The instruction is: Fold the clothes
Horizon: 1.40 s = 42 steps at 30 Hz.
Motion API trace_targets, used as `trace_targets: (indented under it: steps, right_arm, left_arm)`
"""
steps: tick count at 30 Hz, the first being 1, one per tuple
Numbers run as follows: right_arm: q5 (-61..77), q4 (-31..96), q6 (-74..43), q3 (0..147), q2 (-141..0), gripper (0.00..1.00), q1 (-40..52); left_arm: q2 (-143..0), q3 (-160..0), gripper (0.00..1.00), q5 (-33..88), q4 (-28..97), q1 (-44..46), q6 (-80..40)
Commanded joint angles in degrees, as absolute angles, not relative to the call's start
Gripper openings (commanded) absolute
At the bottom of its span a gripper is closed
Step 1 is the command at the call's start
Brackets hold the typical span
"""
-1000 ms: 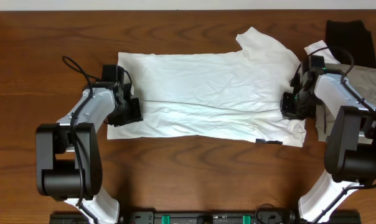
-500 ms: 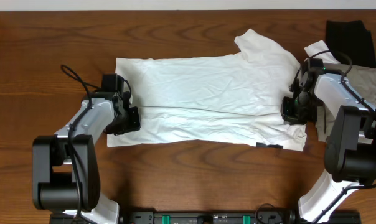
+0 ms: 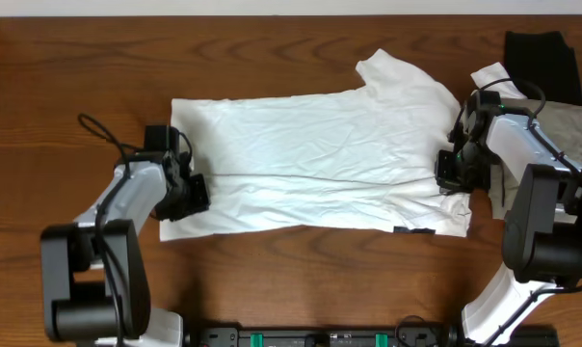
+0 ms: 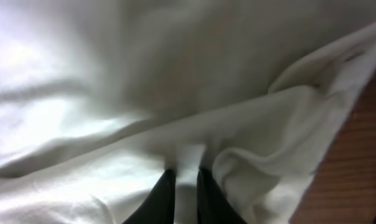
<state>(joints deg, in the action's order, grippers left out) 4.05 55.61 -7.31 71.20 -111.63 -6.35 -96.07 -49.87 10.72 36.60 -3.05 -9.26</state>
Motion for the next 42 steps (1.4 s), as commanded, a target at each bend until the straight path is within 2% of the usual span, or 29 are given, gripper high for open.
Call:
trace_targets:
  steps: [1,5,7,8,9,13,17,20,26,30,42]
  right_arm:
    - [3.44,54.83,-8.12,73.87,-105.75,0.16,-6.55]
    - [3.44,53.28,-8.03,78.13,-97.41,0.23,-5.82]
    - [3.44,51.62,-8.01,79.88,-93.73,0.34,-5.30]
    - [3.44,50.43,-8.01,80.55,-92.09,0.38,-5.02]
    - [3.44,49.28,-8.01,81.06,-90.59,0.40,-4.82]
    - [3.42,45.71,-8.01,81.97,-87.85,0.41,-4.03]
    - [3.16,44.66,-7.14,82.28,-87.96,0.41,-3.95]
    - [3.16,44.47,-6.52,82.89,-87.96,0.46,-3.95]
    - [2.79,47.16,-5.89,83.37,-87.96,0.47,-3.95]
    - [0.38,49.43,-5.91,83.37,-87.99,0.46,-3.95]
    - [-1.54,53.63,-6.13,83.37,-87.99,0.44,-3.95]
  left_arm:
    - [-91.57,-45.91,0.35,8.08,38.63,-3.90,-10.55]
    - [-78.26,-46.70,0.35,8.54,37.91,-3.90,-10.55]
    - [-72.53,-46.74,0.36,8.43,35.73,-3.90,-10.55]
    - [-70.37,-46.74,0.49,8.29,34.20,-3.90,-10.52]
    - [-68.31,-46.74,0.56,8.25,32.14,-3.92,-10.55]
    - [-66.41,-47.68,0.63,8.12,25.74,-4.43,-10.85]
    - [-74.48,-53.52,0.71,8.14,25.65,-6.07,-10.98]
    - [-84.66,-63.13,0.78,8.16,28.86,-7.22,-10.96]
    - [-107.46,-87.46,0.80,10.41,39.72,-7.49,-8.88]
    - [-118.06,-96.79,0.80,13.45,41.10,-7.99,-7.11]
    - [-127.94,-98.83,0.80,14.28,35.16,-10.07,-5.54]
